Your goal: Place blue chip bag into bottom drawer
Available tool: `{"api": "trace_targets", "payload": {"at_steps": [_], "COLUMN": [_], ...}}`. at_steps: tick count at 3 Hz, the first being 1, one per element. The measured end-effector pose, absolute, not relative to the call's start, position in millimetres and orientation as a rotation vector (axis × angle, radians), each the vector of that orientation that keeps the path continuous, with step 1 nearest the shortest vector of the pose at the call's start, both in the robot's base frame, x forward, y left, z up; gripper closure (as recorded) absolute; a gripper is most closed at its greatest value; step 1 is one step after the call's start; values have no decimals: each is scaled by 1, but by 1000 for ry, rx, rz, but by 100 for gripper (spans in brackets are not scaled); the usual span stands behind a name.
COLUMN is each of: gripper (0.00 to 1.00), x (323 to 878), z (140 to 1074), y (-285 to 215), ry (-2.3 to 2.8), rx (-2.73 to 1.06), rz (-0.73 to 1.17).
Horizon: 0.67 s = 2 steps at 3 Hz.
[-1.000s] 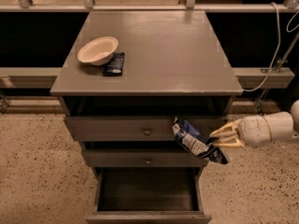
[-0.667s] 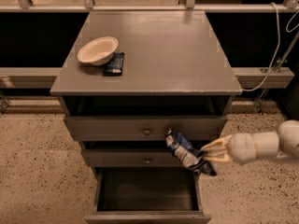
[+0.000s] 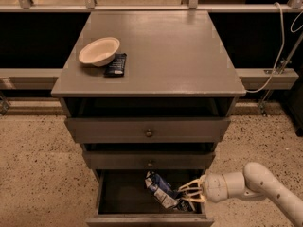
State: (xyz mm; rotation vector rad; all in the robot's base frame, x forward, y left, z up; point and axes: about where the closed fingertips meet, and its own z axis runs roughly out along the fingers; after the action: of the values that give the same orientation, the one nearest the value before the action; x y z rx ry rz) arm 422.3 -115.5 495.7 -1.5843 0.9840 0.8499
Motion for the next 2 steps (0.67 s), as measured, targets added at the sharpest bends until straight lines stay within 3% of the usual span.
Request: {"api": "trace_targets", "payload": {"at_steps": [2], "gripper": [100], "x": [439], "z": [452], "y": [-118], "ry": [1027], "rx": [-1521], "rz": [843]}}
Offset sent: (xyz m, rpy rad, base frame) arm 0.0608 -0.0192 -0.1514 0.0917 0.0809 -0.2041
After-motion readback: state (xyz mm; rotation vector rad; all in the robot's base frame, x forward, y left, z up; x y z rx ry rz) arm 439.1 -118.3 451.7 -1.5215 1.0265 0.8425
